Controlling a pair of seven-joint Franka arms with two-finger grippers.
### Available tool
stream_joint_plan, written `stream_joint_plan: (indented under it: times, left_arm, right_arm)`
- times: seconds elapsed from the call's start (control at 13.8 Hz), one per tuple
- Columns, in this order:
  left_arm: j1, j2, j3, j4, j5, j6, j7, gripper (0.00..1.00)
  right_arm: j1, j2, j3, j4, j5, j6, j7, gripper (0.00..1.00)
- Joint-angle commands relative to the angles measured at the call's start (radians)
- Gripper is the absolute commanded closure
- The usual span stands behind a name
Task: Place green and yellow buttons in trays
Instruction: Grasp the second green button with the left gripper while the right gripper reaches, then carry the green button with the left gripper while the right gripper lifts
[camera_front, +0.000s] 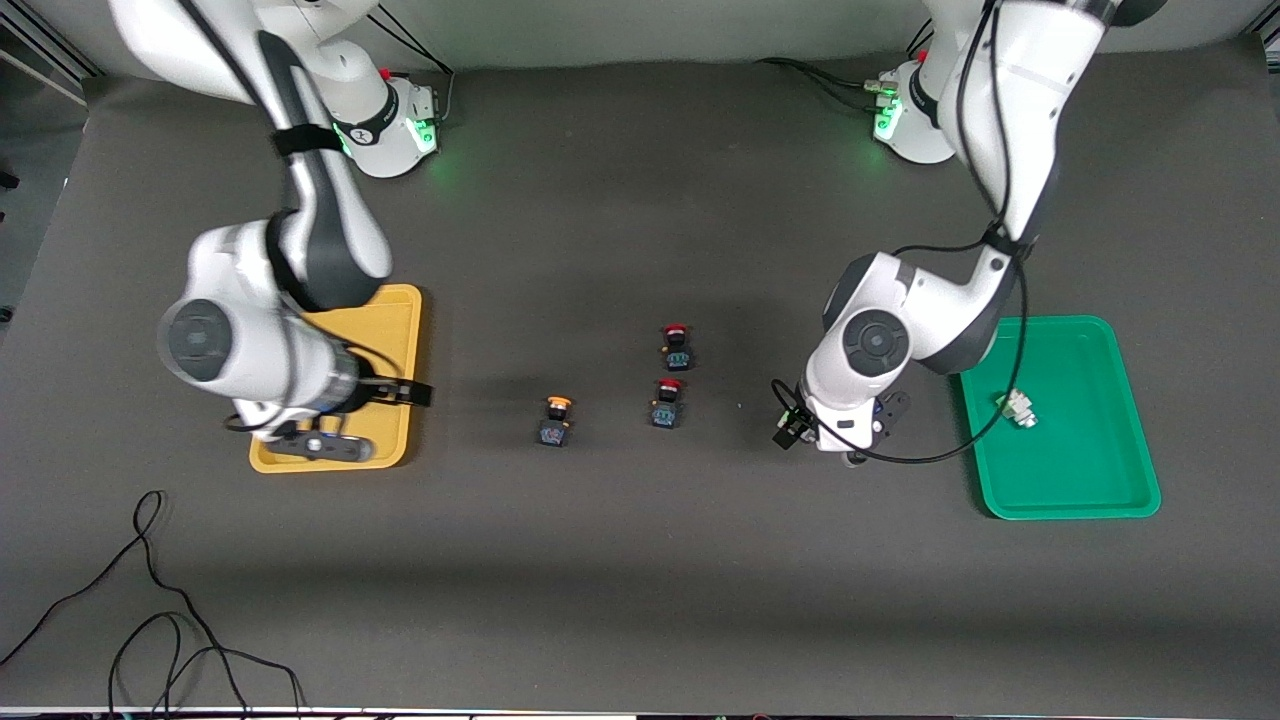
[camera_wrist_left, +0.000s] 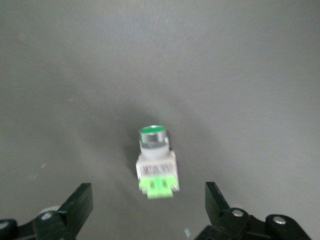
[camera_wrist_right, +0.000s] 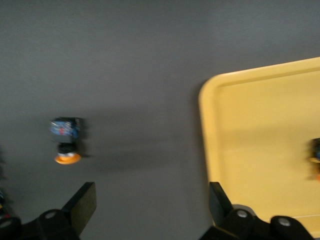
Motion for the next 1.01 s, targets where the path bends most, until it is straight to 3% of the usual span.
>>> stream_joint_plan:
  times: [0.0,0.07,0.29,0.36,0.43,0.65,0.94]
  left_arm:
    - [-0.022,0.015,0.021,-0.004,0.042,0.038,-0.038,0.00]
    - [-0.024,0.017,0.021,-0.004,0.042,0.036,-0.038,0.04]
    - [-0.021,0.017,0.021,-0.003,0.045,0.036,-0.036,0.75]
    - [-0.020,0.017,0.021,-0.001,0.045,0.033,-0.034,0.90]
    - [-0.022,0.017,0.021,0.003,0.045,0.024,-0.034,0.98]
    - [-0.017,-0.006,0.024,0.043,0.045,-0.017,-0.021,1.00]
    - [0.042,-0.080,0.012,0.328,0.011,-0.492,0.195,1.00]
  right_arm:
    - [0.065,0.103,-0.015,0.067,0.113,0.057,0.084,0.00]
    - [0.083,0.132,-0.014,0.066,0.147,0.090,0.082,0.00]
    - [0.158,0.223,-0.014,0.066,0.165,0.200,0.089,0.00]
    - [0.172,0.249,-0.011,0.066,0.173,0.226,0.090,0.00]
    - [0.175,0.267,-0.008,0.066,0.187,0.242,0.090,0.00]
    - [0.175,0.304,0.024,0.066,0.208,0.280,0.089,0.00]
    - [0.175,0.347,0.052,0.066,0.210,0.338,0.090,0.00]
